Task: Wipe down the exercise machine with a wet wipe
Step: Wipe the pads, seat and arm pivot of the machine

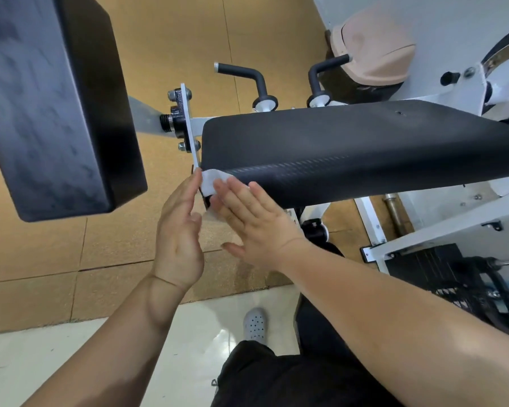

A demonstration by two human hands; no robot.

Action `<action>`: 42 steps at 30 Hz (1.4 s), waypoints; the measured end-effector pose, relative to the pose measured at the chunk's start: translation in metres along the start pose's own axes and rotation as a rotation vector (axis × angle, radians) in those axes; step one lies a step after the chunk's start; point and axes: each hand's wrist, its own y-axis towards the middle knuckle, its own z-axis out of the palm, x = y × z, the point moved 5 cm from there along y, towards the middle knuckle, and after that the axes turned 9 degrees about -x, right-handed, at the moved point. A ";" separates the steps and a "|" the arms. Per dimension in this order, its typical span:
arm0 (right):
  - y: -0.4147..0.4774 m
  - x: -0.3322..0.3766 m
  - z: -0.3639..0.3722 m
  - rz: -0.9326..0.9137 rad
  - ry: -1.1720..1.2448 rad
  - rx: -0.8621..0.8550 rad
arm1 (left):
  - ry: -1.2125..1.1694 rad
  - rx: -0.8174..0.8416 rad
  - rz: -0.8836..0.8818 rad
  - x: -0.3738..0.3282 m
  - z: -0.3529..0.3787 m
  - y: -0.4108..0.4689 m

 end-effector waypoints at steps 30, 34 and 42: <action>-0.240 -0.347 -0.014 1.018 0.206 -0.071 | 0.760 0.310 0.432 -0.161 0.342 0.063; -0.215 -0.276 -0.008 0.752 0.209 -0.104 | 0.814 0.327 0.450 -0.160 0.345 0.062; -0.255 -0.368 0.004 0.872 0.118 -0.223 | 1.070 0.369 0.507 -0.153 0.354 0.059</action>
